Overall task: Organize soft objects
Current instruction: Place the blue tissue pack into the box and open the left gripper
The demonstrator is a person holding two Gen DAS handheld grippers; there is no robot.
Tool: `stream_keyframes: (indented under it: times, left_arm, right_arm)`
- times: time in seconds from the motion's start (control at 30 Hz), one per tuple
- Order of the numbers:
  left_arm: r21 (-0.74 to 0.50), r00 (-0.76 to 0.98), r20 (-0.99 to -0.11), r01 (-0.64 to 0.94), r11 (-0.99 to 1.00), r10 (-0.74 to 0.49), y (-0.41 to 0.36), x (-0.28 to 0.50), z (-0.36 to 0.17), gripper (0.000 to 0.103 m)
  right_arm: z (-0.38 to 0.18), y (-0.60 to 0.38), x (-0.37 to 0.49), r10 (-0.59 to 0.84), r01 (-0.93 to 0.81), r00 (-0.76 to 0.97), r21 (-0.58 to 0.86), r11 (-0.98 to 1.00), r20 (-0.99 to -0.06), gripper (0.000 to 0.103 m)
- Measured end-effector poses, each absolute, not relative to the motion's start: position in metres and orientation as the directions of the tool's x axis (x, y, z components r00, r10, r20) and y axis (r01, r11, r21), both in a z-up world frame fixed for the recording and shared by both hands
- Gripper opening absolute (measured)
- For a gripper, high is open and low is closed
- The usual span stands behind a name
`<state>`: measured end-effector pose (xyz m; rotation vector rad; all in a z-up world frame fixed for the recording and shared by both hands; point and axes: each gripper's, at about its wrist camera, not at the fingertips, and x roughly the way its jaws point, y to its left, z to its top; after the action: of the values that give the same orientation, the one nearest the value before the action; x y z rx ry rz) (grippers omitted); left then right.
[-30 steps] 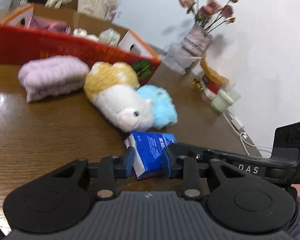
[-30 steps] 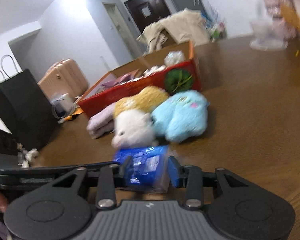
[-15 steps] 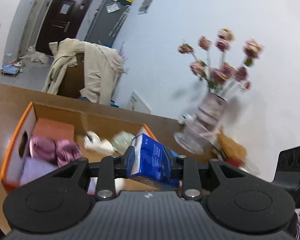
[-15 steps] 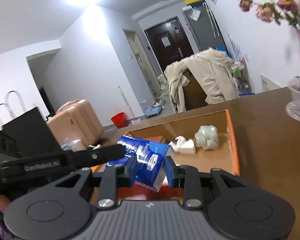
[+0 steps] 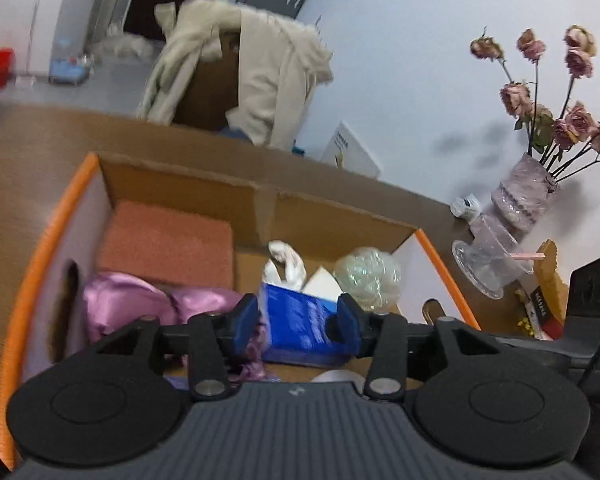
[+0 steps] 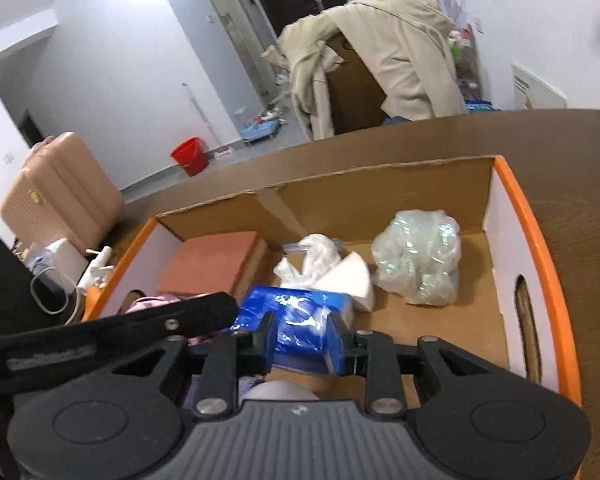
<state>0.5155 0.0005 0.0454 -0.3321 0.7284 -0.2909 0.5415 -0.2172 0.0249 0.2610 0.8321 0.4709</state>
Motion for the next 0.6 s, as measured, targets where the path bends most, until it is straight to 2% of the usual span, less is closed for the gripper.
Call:
stream_keyframes:
  times: [0.17, 0.23, 0.33, 0.47, 0.6]
  left_arm:
    - [-0.329, 0.764, -0.525, 0.224, 0.917, -0.375, 0.004, 0.471, 0.093, 0.046]
    - [-0.294, 0.787, -0.49, 0.257, 0.921, -0.376, 0.003, 0.444, 0.114, 0.059]
    - [-0.229, 0.812, -0.442, 0.308, 0.924, -0.38, -0.002, 0.397, 0.136, 0.07]
    - [-0.15, 0.853, -0.397, 0.304, 0.941, -0.339, -0.008, 0.342, 0.152, 0.074]
    - [-0.112, 0.883, -0.375, 0.258, 0.96, -0.281, -0.008, 0.296, 0.161, 0.077]
  right_arm:
    - [0.06, -0.234, 0.51, 0.504, -0.331, 0.642, 0.383, 0.862, -0.578, 0.029]
    - [0.079, -0.248, 0.489, 0.51, -0.347, 0.672, 0.379, 0.858, -0.537, 0.032]
    - [0.108, -0.267, 0.449, 0.505, -0.373, 0.716, 0.348, 0.86, -0.482, 0.038]
    - [0.134, -0.284, 0.384, 0.496, -0.413, 0.76, 0.277, 0.868, -0.42, 0.047]
    - [0.144, -0.29, 0.313, 0.479, -0.449, 0.79, 0.17, 0.877, -0.383, 0.047]
